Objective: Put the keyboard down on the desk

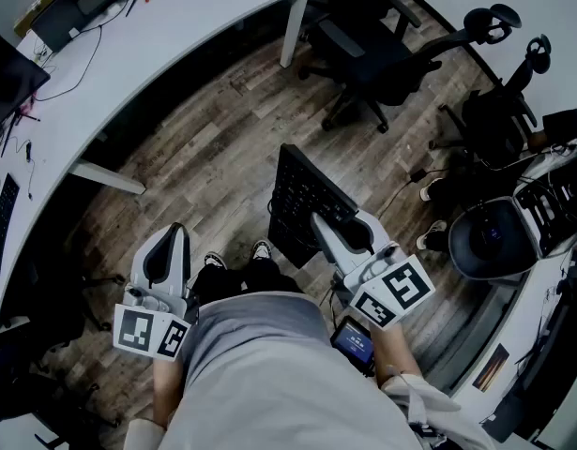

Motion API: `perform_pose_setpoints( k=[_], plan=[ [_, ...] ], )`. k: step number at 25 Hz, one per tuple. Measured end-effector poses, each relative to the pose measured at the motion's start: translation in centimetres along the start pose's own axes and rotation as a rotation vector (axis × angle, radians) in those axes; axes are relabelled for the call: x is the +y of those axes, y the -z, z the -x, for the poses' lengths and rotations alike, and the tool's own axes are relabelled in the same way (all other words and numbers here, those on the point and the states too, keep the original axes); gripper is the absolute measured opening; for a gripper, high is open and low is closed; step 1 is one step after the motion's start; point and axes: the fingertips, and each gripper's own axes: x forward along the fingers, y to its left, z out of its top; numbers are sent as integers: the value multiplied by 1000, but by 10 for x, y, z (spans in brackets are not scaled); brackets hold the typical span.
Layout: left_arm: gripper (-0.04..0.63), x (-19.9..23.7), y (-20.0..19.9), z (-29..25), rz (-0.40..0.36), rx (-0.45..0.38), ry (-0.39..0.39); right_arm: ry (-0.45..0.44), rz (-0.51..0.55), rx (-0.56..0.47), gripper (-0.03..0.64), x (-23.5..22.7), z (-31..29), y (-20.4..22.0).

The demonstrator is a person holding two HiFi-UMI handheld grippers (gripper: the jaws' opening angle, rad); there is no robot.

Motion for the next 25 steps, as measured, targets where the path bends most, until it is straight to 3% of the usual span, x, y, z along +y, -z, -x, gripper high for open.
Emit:
perform_pose_setpoints(
  k=[10, 20, 25],
  plan=[
    [0, 18, 28, -6, 49, 71, -41, 12, -1, -4, 74, -12, -9, 2],
    [0, 3, 15, -21, 48, 33, -45, -21, -30, -23, 74, -24, -9, -5],
    [0, 18, 8, -19, 63, 18, -72, -13, -38, -23, 74, -25, -22, -9]
  ],
)
